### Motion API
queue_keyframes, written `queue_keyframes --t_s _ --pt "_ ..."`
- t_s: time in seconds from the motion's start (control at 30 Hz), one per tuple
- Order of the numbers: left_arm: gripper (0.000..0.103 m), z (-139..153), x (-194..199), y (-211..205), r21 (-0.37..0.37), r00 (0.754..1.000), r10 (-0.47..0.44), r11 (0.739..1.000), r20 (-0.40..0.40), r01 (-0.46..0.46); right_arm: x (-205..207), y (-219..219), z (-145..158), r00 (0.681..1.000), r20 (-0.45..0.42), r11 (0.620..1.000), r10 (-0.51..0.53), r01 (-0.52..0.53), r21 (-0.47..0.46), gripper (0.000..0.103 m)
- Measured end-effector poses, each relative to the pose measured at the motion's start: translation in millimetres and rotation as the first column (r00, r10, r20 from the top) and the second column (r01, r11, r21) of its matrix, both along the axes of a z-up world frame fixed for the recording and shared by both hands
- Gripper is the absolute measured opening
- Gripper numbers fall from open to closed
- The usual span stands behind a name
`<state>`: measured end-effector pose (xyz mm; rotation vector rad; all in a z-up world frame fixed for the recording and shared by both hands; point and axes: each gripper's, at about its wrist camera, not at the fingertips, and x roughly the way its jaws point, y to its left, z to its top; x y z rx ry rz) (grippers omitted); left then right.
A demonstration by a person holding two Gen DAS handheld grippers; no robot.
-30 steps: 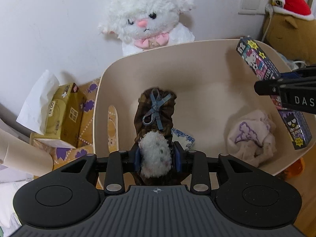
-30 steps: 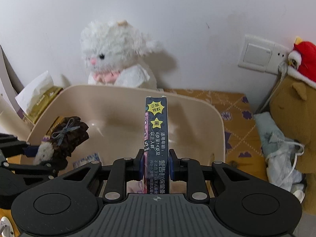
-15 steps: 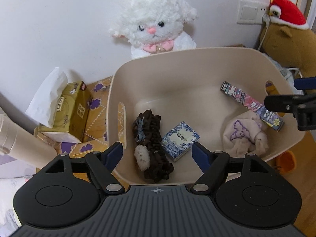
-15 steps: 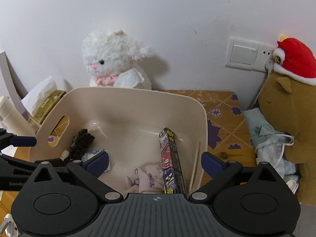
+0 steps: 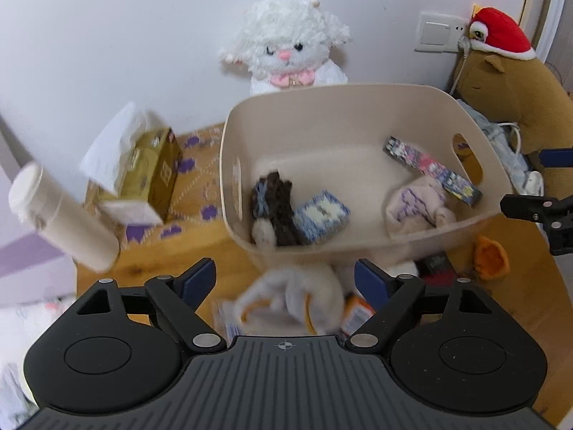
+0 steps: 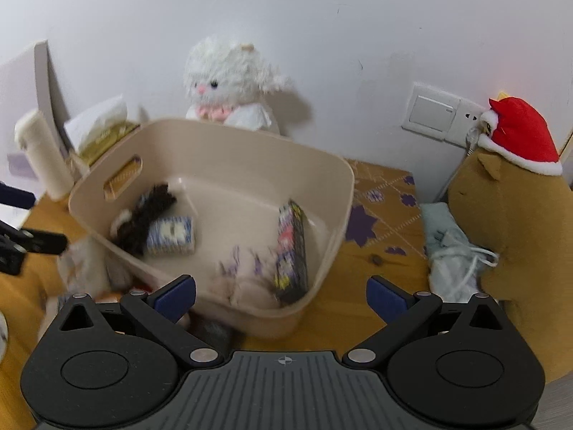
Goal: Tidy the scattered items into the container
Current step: 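Grasp the beige fuzzy cloth with the left gripper while the right grasps the orange cup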
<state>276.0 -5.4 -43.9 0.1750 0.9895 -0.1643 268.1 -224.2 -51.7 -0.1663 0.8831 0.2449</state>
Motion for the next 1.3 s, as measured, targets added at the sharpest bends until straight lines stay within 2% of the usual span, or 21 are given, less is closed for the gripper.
queue_keyframes --t_s 0.33,0.47,0.63,0.8,0.97,1.1,1.3 --pt "0.086 -13 -56 13 -0.044 0.999 0.016 0.999 -0.049 -0.019 -27 -31 -25 0.999 -0.036 0.998 0.008 -0.009 -0.054 0.103" --pt "0.086 -24 -66 15 -0.038 0.997 0.026 0.999 -0.076 -0.029 -33 -33 -39 0.998 -0.062 0.995 0.034 -0.039 -0.094 0.103" --pt "0.086 -36 -75 25 -0.067 0.99 0.076 0.994 -0.121 -0.085 -35 -28 -58 0.994 -0.093 0.988 0.065 -0.078 -0.135 0.103" --pt "0.086 -46 -76 34 -0.06 0.984 0.069 0.995 -0.164 -0.08 -32 -25 -73 0.99 -0.118 0.982 0.082 -0.1 -0.158 0.103" --pt "0.086 -57 -73 39 -0.081 0.981 0.046 0.995 -0.187 -0.062 -26 -27 -89 0.987 -0.143 0.974 0.076 -0.104 -0.203 0.103" --pt "0.086 -72 -65 37 -0.098 0.971 0.038 0.993 -0.238 -0.063 -19 -30 -100 0.983 -0.167 0.971 0.075 -0.111 -0.214 0.103" --pt "0.086 -86 -55 29 -0.136 0.969 0.046 0.987 -0.244 -0.081 -11 -27 -110 0.98 -0.179 0.968 0.087 -0.125 -0.217 0.101"
